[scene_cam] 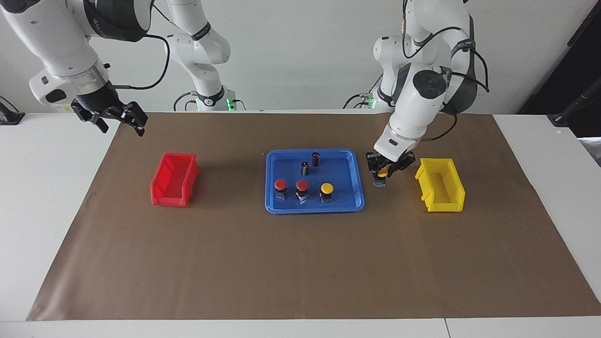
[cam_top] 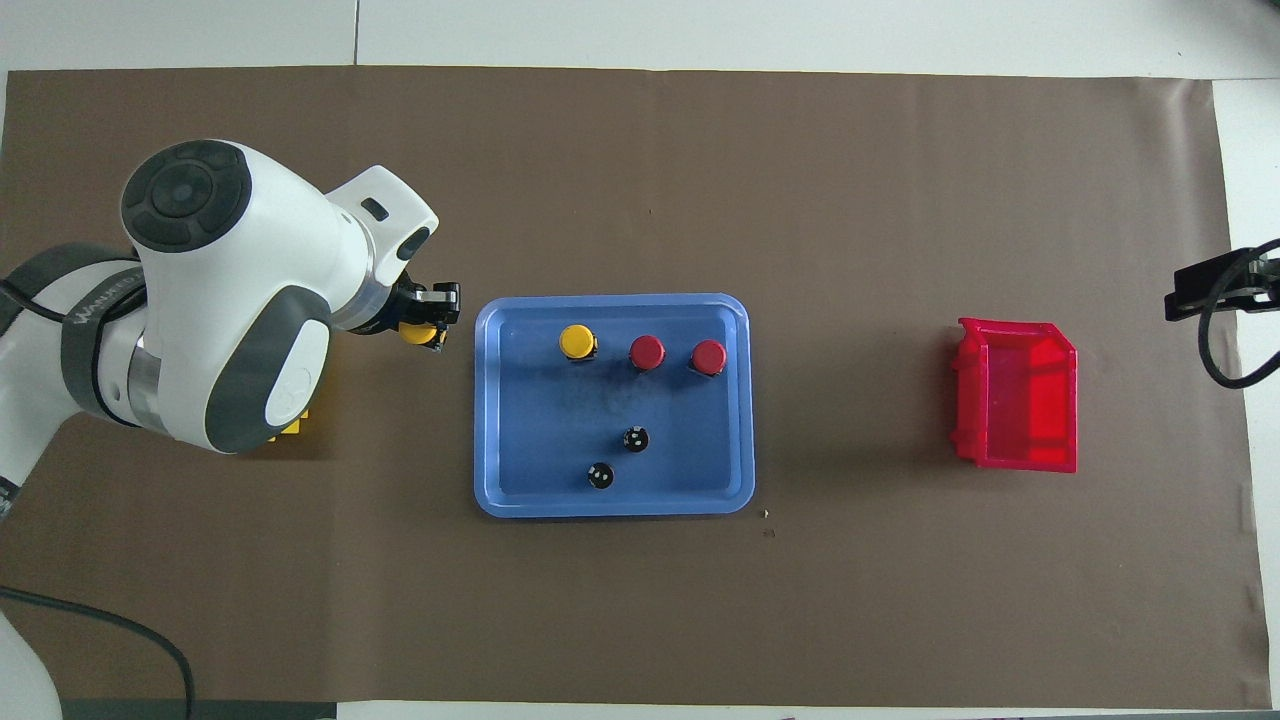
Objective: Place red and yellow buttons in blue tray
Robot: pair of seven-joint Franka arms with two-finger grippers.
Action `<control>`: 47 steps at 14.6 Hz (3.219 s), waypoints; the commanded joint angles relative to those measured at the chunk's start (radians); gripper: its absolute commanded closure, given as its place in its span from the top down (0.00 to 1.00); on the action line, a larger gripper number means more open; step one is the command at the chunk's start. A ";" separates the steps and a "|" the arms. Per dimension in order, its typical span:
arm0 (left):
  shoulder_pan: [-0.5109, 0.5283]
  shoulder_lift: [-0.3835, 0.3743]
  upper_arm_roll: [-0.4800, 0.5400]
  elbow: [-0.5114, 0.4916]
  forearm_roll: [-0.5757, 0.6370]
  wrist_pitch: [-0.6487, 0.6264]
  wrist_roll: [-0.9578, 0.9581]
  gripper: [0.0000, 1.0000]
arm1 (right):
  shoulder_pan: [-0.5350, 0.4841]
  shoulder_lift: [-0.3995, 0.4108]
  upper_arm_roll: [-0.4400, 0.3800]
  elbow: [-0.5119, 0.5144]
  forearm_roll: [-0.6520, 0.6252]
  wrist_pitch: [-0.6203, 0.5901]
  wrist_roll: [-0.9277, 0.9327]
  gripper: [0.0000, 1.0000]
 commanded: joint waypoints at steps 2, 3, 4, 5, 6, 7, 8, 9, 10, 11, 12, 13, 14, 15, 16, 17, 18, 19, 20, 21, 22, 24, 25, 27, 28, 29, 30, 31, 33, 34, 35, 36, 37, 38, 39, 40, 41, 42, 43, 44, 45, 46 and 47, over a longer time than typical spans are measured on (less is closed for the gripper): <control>-0.061 0.016 0.012 -0.014 -0.036 0.035 -0.015 0.01 | -0.007 -0.044 0.008 -0.053 -0.006 -0.014 -0.032 1.00; -0.071 0.027 0.012 -0.026 -0.059 0.061 -0.043 0.01 | -0.008 -0.058 0.006 -0.073 -0.006 -0.015 -0.042 1.00; -0.086 0.030 0.012 -0.047 -0.064 0.101 -0.063 0.01 | -0.008 -0.061 0.006 -0.076 -0.004 -0.015 -0.043 1.00; -0.109 0.035 0.013 -0.061 -0.064 0.135 -0.076 0.01 | -0.008 -0.059 0.006 -0.075 -0.005 -0.012 -0.045 1.00; -0.118 0.051 0.013 -0.064 -0.064 0.150 -0.097 0.01 | -0.008 -0.059 0.006 -0.073 -0.006 -0.011 -0.045 1.00; -0.123 0.061 0.012 -0.064 -0.064 0.169 -0.123 0.01 | -0.010 -0.059 0.006 -0.072 -0.006 -0.011 -0.046 1.00; -0.135 0.071 0.012 -0.064 -0.064 0.184 -0.134 0.01 | -0.015 -0.059 0.006 -0.070 -0.006 -0.011 -0.046 1.00; -0.140 0.076 0.013 -0.064 -0.066 0.190 -0.136 0.01 | -0.018 -0.059 0.005 -0.072 -0.004 -0.006 -0.046 1.00; -0.140 0.087 0.012 -0.064 -0.066 0.200 -0.142 0.01 | -0.016 -0.059 0.005 -0.072 -0.004 -0.006 -0.045 1.00; -0.140 0.096 0.012 -0.064 -0.066 0.216 -0.151 0.01 | -0.015 -0.059 0.005 -0.072 -0.004 -0.005 -0.045 1.00; -0.138 0.110 0.012 -0.064 -0.066 0.235 -0.154 0.01 | -0.013 -0.059 0.005 -0.072 -0.004 -0.005 -0.045 1.00; -0.140 0.119 0.012 -0.064 -0.066 0.241 -0.154 0.01 | -0.012 -0.059 0.005 -0.072 -0.004 -0.006 -0.046 1.00; -0.140 0.124 0.013 -0.066 -0.066 0.243 -0.156 0.01 | -0.010 -0.059 0.005 -0.072 -0.004 -0.005 -0.046 1.00; -0.140 0.124 0.013 -0.066 -0.066 0.240 -0.156 0.01 | -0.011 -0.059 0.005 -0.072 -0.005 -0.006 -0.046 1.00; -0.137 0.124 0.013 -0.066 -0.066 0.235 -0.156 0.01 | -0.010 -0.059 0.005 -0.072 -0.004 -0.012 -0.046 1.00; -0.134 0.124 0.013 -0.069 -0.066 0.238 -0.154 0.01 | -0.008 -0.061 0.005 -0.073 -0.005 -0.015 -0.046 1.00; -0.134 0.124 0.013 -0.072 -0.066 0.239 -0.154 0.01 | -0.008 -0.061 0.005 -0.073 -0.006 -0.012 -0.048 1.00; -0.134 0.124 0.013 -0.072 -0.066 0.241 -0.154 0.01 | -0.008 -0.059 0.005 -0.072 -0.006 -0.011 -0.046 1.00; -0.132 0.124 0.013 -0.073 -0.066 0.243 -0.154 0.03 | -0.008 -0.059 0.005 -0.072 -0.006 -0.011 -0.046 1.00; -0.132 0.124 0.013 -0.075 -0.066 0.243 -0.154 0.08 | -0.008 -0.061 0.005 -0.072 -0.006 -0.011 -0.046 1.00; -0.132 0.124 0.013 -0.075 -0.066 0.243 -0.156 0.21 | -0.008 -0.059 0.005 -0.073 -0.004 -0.011 -0.046 1.00; -0.132 0.124 0.013 -0.075 -0.066 0.243 -0.157 0.40 | -0.008 -0.059 0.005 -0.072 -0.006 -0.009 -0.046 1.00; -0.132 0.124 0.013 -0.075 -0.067 0.243 -0.157 0.46 | -0.008 -0.059 0.006 -0.072 -0.006 -0.009 -0.046 1.00; -0.135 0.124 0.013 -0.075 -0.067 0.246 -0.176 0.49 | -0.007 -0.059 0.006 -0.072 -0.006 -0.008 -0.046 1.00; -0.135 0.124 0.013 -0.075 -0.067 0.247 -0.176 0.49 | -0.007 -0.059 0.006 -0.072 -0.006 -0.006 -0.046 1.00; -0.137 0.124 0.013 -0.075 -0.069 0.247 -0.177 0.51 | -0.007 -0.059 0.005 -0.072 -0.006 -0.006 -0.046 1.00; -0.137 0.124 0.013 -0.075 -0.069 0.247 -0.177 0.52 | -0.007 -0.059 0.006 -0.072 -0.006 -0.006 -0.046 1.00; -0.137 0.124 0.013 -0.073 -0.067 0.247 -0.177 0.53 | -0.007 -0.059 0.006 -0.072 -0.006 -0.006 -0.046 1.00; -0.137 0.122 0.012 -0.064 -0.069 0.233 -0.179 0.53 | -0.007 -0.059 0.006 -0.072 -0.006 -0.006 -0.046 1.00; -0.137 0.119 0.012 -0.057 -0.069 0.224 -0.185 0.53 | -0.007 -0.059 0.006 -0.072 -0.006 -0.005 -0.046 1.00; -0.138 0.114 0.012 -0.041 -0.069 0.197 -0.194 0.53 | -0.007 -0.059 0.006 -0.072 -0.006 -0.005 -0.046 1.00; -0.137 0.107 0.012 -0.012 -0.070 0.143 -0.197 0.53 | -0.007 -0.058 0.006 -0.070 -0.006 -0.002 -0.045 1.00; -0.134 0.085 0.012 0.032 -0.078 0.059 -0.197 0.54 | -0.007 -0.056 0.006 -0.069 -0.006 0.000 -0.046 1.00; -0.127 0.064 0.018 0.096 -0.108 -0.043 -0.196 0.58 | -0.007 -0.056 0.006 -0.070 -0.004 0.002 -0.046 1.00; -0.123 0.046 0.026 0.145 -0.115 -0.126 -0.196 0.67 | -0.007 -0.058 0.008 -0.072 -0.001 0.002 -0.045 1.00; -0.100 0.036 0.027 0.195 -0.113 -0.205 -0.188 0.71 | -0.007 -0.058 0.006 -0.070 -0.001 0.002 -0.045 1.00; -0.069 0.013 0.026 0.218 -0.110 -0.249 -0.180 0.79 | -0.007 -0.056 0.006 -0.070 -0.001 0.002 -0.045 1.00; -0.045 -0.023 0.026 0.212 -0.109 -0.264 -0.156 0.89 | -0.005 -0.056 0.006 -0.069 -0.001 0.002 -0.043 1.00; 0.006 -0.062 0.026 0.204 -0.107 -0.285 -0.092 0.99 | -0.001 -0.053 0.008 -0.066 -0.002 0.002 -0.043 1.00; 0.050 -0.080 0.027 0.206 -0.106 -0.317 -0.009 1.00 | 0.011 -0.052 0.008 -0.061 -0.001 0.003 -0.040 1.00; 0.104 -0.094 0.027 0.206 -0.104 -0.342 0.077 1.00 | 0.016 -0.050 0.008 -0.055 -0.001 0.005 -0.039 1.00; 0.159 -0.102 0.027 0.204 -0.104 -0.354 0.155 1.00 | 0.022 -0.044 0.008 -0.044 -0.001 0.017 -0.039 1.00; 0.206 -0.103 0.027 0.203 -0.098 -0.363 0.229 1.00 | 0.030 -0.041 0.008 -0.041 -0.001 0.020 -0.037 1.00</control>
